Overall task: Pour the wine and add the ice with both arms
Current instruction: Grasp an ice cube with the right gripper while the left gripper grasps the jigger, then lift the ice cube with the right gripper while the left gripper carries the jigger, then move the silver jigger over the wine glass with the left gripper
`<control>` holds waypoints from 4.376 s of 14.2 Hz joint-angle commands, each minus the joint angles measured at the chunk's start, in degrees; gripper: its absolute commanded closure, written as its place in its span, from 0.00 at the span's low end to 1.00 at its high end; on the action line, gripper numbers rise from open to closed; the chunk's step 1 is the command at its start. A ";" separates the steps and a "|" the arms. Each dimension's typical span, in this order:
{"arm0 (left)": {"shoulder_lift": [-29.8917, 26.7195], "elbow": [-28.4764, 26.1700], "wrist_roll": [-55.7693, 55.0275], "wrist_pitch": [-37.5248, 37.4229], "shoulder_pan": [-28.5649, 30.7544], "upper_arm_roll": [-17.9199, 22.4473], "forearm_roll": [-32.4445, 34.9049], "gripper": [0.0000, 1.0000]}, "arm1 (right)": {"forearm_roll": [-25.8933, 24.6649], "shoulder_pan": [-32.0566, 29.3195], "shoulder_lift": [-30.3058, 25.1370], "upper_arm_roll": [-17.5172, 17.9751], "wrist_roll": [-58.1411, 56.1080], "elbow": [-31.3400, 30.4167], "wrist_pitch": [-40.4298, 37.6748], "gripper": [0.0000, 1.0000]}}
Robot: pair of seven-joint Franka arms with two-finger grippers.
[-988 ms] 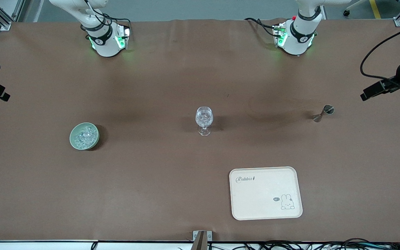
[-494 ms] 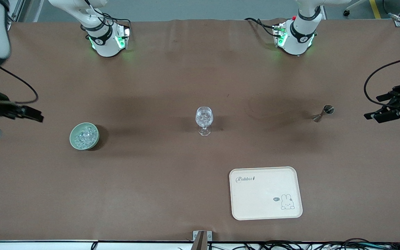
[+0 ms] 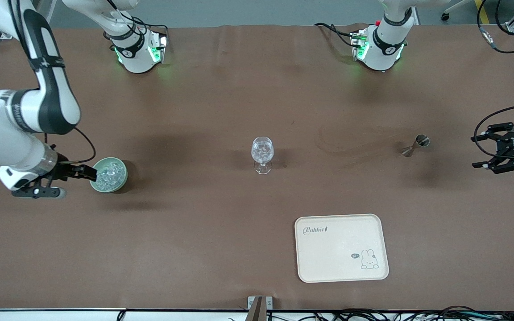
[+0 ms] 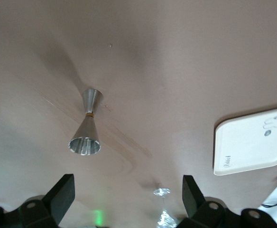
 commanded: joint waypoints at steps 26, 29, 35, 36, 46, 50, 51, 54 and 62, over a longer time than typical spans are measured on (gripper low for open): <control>6.29 -28.68 16.73 6.14 -2.48 2.65 -28.95 0.47 | -0.05 0.38 2.00 0.17 -8.90 -17.64 19.27 0.46; 6.37 -28.68 16.73 6.14 -2.22 2.65 -28.95 0.69 | -0.05 0.38 2.00 0.17 -8.90 -17.55 18.74 0.50; 1.47 -30.44 12.71 4.38 0.43 2.74 -29.57 1.00 | -0.05 0.29 2.00 0.08 -8.90 -17.46 18.74 0.53; -0.55 -30.17 10.43 4.38 0.07 2.47 -29.04 1.00 | -0.05 0.38 2.00 0.08 -8.90 -17.46 18.74 0.57; -20.24 -25.25 -19.88 16.38 -0.37 -30.43 -19.29 1.00 | 1.36 0.64 -0.80 0.17 1.70 -0.43 -6.02 1.00; -20.43 -21.74 -33.96 28.27 -0.46 -44.00 -16.73 1.00 | 0.84 0.64 -6.16 0.00 12.79 8.27 -14.20 1.00; -20.43 -21.73 -34.42 29.77 -0.46 -46.55 -16.65 1.00 | 0.75 0.47 -7.05 0.08 14.20 10.99 -17.61 1.00; -19.82 -21.30 -39.49 37.49 -0.63 -53.66 -11.41 1.00 | 0.75 -0.32 -8.72 -0.27 14.39 21.09 -31.49 1.00; -9.28 -7.24 -60.86 39.10 -1.33 -63.61 19.60 1.00 | 0.48 -3.49 -16.55 4.12 7.97 23.85 -46.21 1.00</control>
